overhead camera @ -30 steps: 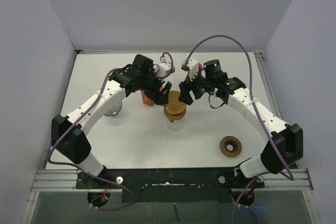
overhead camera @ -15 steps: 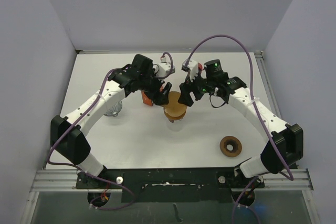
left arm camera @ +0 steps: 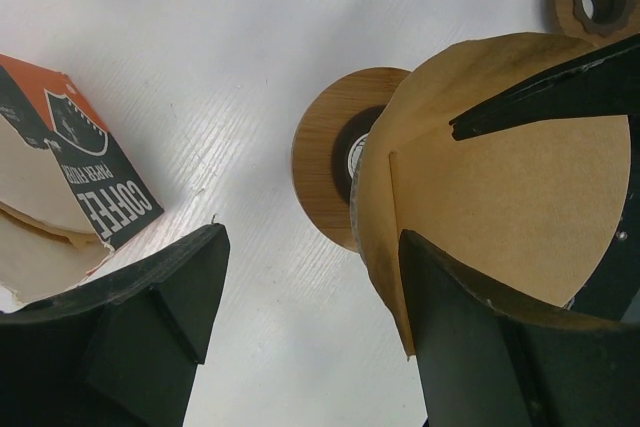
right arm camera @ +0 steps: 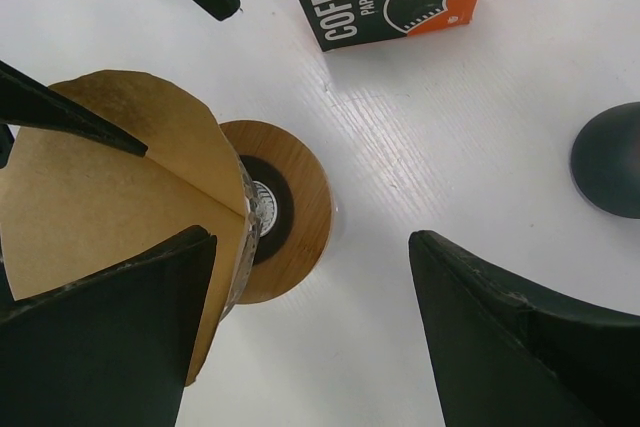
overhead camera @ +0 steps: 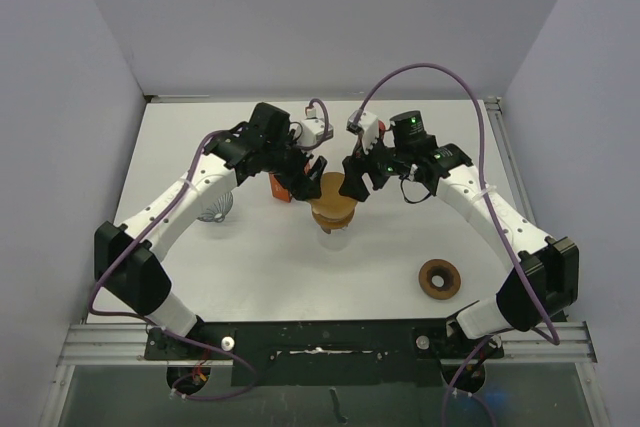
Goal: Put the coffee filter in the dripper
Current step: Place the coffee filter in the coffee dripper.
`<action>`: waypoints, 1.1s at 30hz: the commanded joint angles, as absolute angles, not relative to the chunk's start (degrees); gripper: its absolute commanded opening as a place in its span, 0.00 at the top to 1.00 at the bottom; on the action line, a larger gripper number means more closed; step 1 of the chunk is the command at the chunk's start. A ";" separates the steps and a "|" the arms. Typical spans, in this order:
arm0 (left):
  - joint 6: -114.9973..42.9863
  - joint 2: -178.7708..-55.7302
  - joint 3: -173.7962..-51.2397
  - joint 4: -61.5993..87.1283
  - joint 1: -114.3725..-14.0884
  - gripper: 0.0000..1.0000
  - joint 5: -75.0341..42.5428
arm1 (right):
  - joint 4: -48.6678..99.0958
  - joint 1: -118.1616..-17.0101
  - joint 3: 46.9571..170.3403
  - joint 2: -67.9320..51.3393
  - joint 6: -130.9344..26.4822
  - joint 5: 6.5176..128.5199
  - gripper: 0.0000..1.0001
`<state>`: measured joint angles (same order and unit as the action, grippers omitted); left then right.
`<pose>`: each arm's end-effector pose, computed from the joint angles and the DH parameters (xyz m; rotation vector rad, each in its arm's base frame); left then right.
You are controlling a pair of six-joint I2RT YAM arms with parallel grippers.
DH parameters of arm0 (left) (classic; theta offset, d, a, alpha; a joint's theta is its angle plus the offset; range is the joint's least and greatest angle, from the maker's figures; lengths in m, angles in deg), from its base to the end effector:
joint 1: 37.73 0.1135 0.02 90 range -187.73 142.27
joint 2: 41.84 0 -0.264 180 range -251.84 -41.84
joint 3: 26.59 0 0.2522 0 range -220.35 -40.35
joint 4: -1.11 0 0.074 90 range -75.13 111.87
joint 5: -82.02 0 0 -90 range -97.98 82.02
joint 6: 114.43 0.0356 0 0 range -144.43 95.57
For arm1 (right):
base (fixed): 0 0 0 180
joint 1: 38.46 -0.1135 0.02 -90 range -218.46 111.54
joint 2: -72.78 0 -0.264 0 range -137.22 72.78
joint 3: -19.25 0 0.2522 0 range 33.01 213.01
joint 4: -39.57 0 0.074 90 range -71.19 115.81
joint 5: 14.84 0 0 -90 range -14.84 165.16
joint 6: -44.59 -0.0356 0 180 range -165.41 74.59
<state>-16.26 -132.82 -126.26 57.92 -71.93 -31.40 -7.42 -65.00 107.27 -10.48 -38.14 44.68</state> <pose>0.2774 -0.2056 0.3361 1.0577 2.1958 -0.7000 0.2763 0.1582 0.3262 -0.9305 2.1114 0.7851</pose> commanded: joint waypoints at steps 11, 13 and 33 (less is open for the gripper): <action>-14.86 -129.91 -131.38 56.10 -71.92 0.33 -32.77 | -7.66 -64.47 111.97 -10.68 -37.07 41.24 0.16; -14.56 -129.82 -131.73 56.41 -71.85 0.33 -32.74 | -7.91 -64.47 112.23 -10.69 -36.96 40.71 0.15; -14.19 -123.72 -134.16 57.46 -66.24 0.33 -34.62 | -8.26 -54.27 118.04 -6.42 -38.64 35.79 0.12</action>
